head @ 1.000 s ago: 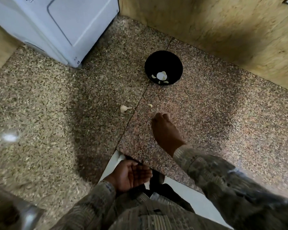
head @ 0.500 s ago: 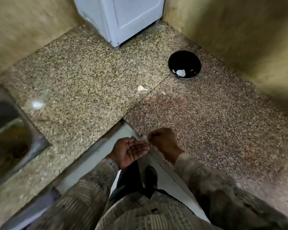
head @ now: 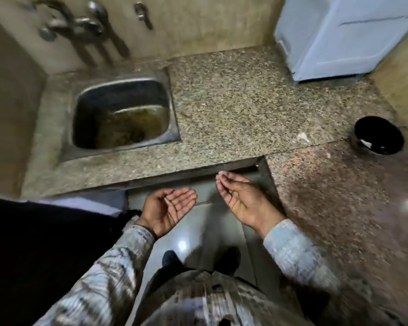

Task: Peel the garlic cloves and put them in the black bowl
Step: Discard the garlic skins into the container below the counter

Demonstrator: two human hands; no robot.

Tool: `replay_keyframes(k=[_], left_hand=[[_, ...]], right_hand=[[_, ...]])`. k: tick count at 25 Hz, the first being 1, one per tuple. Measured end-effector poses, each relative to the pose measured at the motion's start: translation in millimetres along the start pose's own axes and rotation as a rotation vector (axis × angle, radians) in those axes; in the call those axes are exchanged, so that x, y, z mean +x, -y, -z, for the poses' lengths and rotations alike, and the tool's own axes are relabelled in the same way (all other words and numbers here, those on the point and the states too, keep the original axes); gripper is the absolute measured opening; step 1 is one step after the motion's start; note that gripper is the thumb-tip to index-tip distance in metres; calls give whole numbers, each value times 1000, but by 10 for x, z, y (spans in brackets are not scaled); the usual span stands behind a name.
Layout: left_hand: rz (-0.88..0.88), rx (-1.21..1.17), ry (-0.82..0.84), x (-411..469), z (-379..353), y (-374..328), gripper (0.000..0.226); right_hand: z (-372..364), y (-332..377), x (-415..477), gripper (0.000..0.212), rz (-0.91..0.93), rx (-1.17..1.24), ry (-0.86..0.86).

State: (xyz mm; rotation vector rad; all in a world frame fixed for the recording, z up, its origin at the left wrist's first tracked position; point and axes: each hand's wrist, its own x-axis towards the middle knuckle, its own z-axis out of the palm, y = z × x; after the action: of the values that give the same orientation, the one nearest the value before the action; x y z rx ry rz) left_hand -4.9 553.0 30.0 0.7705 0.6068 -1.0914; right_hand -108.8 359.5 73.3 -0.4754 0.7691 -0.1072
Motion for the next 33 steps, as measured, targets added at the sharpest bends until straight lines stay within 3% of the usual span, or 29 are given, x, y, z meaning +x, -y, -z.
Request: replay_keyframes(k=[8,15,18,20,23,27,28,29,30,31,32,33], left_hand=[[-337,-352,-129,-955,1882,-985,46],[-423,-372,-379,-492,3559,-1478,48],[-430,-425,-460,177,4314,-1482,48],[-402,-452,-480,765,4912,-1415,49],[-371,-459,-451,1667,5698,-1208,36],[-322,-445,-612,2430,6345,-909,31],[-314,-432,-618,2541,6427,-859,30],[-308,-409,-616,2632,6501,-809,28],[-305,-392,-607,2686,6540,-777,24],[-299,-360,-608,2725,6574,-763,22],[-294,-330,-614,2735,6579,-770,24],[-292,-293,-626,2751,6601,-780,26]], right_hand=[[-1447,-1851,578,21,-266,-310,179],[-1776,-3771,1776,16,-359,-651,145],[-1452,-4477,2605,20,-406,-725,140],[-1007,-5003,3297,37,-457,-837,144],[-303,-5724,4303,27,-484,-1269,156],[497,-6504,5328,35,-613,-1586,300],[677,-6681,5632,35,-552,-1845,429],[821,-6766,5806,39,-188,-2050,624],[839,-6856,5894,41,-132,-2165,577],[771,-6906,5797,43,-317,-2204,487],[744,-6916,5739,45,-223,-2193,477],[720,-6923,5717,51,16,-2242,428]])
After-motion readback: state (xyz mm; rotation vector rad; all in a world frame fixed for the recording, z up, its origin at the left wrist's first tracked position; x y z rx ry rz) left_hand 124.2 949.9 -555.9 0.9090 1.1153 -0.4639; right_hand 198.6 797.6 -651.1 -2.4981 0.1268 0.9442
